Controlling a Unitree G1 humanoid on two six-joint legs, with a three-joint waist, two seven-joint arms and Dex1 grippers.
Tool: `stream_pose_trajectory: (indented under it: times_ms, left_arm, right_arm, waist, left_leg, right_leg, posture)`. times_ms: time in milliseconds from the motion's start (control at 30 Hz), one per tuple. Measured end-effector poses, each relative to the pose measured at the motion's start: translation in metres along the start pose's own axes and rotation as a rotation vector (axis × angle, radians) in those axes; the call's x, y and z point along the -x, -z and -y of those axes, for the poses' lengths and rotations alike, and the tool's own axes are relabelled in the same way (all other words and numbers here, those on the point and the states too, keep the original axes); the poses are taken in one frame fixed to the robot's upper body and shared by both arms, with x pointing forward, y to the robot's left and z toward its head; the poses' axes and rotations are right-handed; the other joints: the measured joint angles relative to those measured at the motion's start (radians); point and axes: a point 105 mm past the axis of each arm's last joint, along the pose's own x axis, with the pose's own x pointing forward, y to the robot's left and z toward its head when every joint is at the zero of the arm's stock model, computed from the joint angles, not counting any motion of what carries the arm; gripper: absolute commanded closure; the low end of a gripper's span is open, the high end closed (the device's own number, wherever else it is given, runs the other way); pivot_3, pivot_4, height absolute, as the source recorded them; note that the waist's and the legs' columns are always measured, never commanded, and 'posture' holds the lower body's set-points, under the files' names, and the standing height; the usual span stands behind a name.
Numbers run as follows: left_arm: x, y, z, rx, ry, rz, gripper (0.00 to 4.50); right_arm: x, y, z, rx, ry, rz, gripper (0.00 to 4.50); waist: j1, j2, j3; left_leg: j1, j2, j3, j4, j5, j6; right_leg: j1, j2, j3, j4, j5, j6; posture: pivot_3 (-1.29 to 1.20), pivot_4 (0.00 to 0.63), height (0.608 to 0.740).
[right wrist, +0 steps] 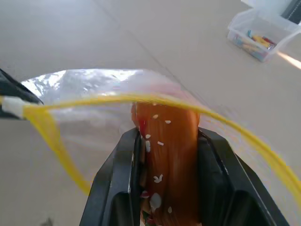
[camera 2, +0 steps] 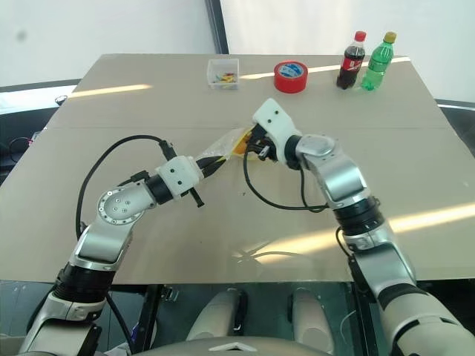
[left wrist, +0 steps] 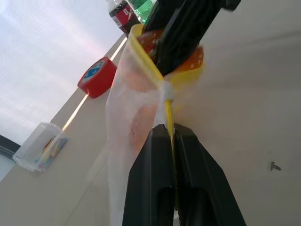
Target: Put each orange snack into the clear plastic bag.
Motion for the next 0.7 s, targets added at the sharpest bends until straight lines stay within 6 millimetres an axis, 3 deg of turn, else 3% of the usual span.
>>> stream_pose_trajectory:
  times_ms: [67,100,200,333,567,633,700]
  left_arm:
    - [-0.001,0.000,0.000,0.011,-0.006,0.003,4.50]
    - [-0.001,0.000,0.000,0.022,-0.010,0.007,4.50]
    - [-0.002,0.001,-0.001,0.054,-0.019,0.004,4.50]
    - [-0.003,0.002,-0.007,0.111,-0.049,-0.002,4.50]
    - [0.001,0.012,-0.031,0.197,-0.143,-0.032,4.50]
    - [0.000,0.012,-0.031,0.212,-0.143,-0.028,4.50]
    - [0.000,0.013,-0.033,0.217,-0.145,-0.029,4.50]
  right_arm:
    - [-0.005,0.008,-0.003,0.055,-0.002,0.005,2.17]
    - [-0.006,0.017,-0.004,0.066,-0.004,0.001,1.49]
    - [-0.006,0.025,-0.005,0.075,0.002,0.012,0.39]
    - [0.009,0.024,0.000,0.091,0.012,0.045,0.39]
    - [0.066,-0.003,0.008,0.178,0.020,0.164,0.39]
    - [0.071,0.006,0.010,0.232,0.040,0.116,0.39]
    - [0.071,0.030,0.018,0.346,0.076,-0.005,0.39]
  waist:
    - [0.000,0.000,0.000]
    - [-0.001,0.000,0.000]
    - [-0.005,0.000,0.000]
    - [-0.007,0.000,0.000]
    - [-0.007,0.000,0.000]
    - [-0.008,0.000,0.000]
    - [-0.008,0.000,0.000]
  left_leg:
    - [0.000,-0.001,0.000,0.000,0.000,0.000]
    - [0.000,-0.001,0.000,0.000,0.000,0.000]
    - [0.000,0.000,0.000,0.000,0.000,0.000]
    - [0.000,0.000,0.000,0.000,0.000,0.000]
    - [0.000,0.000,0.000,0.000,0.000,0.000]
    - [0.000,0.000,0.000,0.000,0.000,0.000]
    - [0.001,-0.001,0.001,0.000,0.000,0.000]
  right_leg:
    - [0.000,-0.001,0.000,0.000,0.000,0.000]
    - [0.000,-0.001,0.000,0.000,0.000,0.000]
    - [0.000,0.000,0.000,0.000,0.000,0.000]
    - [0.000,0.000,0.000,0.000,0.000,0.000]
    - [0.000,0.000,0.000,0.000,0.000,0.000]
    - [0.001,0.000,0.000,0.000,0.000,0.000]
    - [0.001,0.000,0.000,0.000,0.000,0.000]
  posture:
    - [0.00,0.150,0.740]
    - [0.00,0.150,0.740]
    - [0.00,0.150,0.740]
    - [0.00,0.150,0.740]
    - [0.00,0.150,0.740]
    - [0.00,0.150,0.740]
    - [0.00,0.150,0.740]
